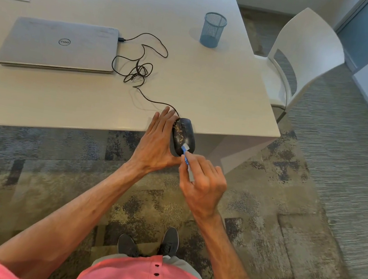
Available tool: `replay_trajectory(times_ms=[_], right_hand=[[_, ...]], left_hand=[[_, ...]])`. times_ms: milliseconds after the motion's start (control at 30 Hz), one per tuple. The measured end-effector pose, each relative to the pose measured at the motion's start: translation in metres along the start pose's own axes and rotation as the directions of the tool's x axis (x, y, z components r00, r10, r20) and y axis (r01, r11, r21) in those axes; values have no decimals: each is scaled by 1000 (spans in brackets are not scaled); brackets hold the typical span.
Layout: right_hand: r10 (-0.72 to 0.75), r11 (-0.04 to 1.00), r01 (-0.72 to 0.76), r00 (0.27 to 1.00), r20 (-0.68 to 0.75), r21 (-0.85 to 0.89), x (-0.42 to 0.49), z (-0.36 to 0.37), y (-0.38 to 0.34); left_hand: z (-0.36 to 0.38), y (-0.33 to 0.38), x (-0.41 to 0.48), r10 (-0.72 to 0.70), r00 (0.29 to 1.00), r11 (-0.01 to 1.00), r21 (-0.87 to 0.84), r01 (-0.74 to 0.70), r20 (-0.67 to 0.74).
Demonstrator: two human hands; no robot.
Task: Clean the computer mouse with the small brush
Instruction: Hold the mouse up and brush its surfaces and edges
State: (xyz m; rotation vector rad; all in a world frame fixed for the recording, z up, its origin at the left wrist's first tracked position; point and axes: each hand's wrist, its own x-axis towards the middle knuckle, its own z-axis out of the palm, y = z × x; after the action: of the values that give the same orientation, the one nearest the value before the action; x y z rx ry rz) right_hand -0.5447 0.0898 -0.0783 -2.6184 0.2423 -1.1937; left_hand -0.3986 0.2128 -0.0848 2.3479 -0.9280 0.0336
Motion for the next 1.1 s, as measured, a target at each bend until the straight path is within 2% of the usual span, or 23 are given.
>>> replay_trajectory(times_ms=[200, 300, 433, 633, 867, 1100], right_hand=[[-2, 997, -4, 997, 75, 82, 1, 3, -9], [31, 994, -33, 999, 16, 109, 5, 2, -6], [37, 998, -33, 996, -81, 52, 18, 2, 4], [-37, 999, 37, 999, 18, 15, 13, 9, 1], [-66, 996, 62, 996, 54, 61, 10, 12, -5], [44, 998, -42, 997, -63, 38, 30, 10, 6]], left_hand=[[0, -5, 4, 7, 1000, 1000, 6, -7, 1], [1, -4, 2, 10, 1000, 1000, -2, -10, -21], [3, -2, -1, 12, 1000, 1000, -5, -13, -18], [2, -2, 1, -7, 999, 1000, 9, 7, -31], [0, -6, 7, 1, 1000, 1000, 11, 0, -23], [1, -5, 6, 33, 999, 999, 5, -33, -42]])
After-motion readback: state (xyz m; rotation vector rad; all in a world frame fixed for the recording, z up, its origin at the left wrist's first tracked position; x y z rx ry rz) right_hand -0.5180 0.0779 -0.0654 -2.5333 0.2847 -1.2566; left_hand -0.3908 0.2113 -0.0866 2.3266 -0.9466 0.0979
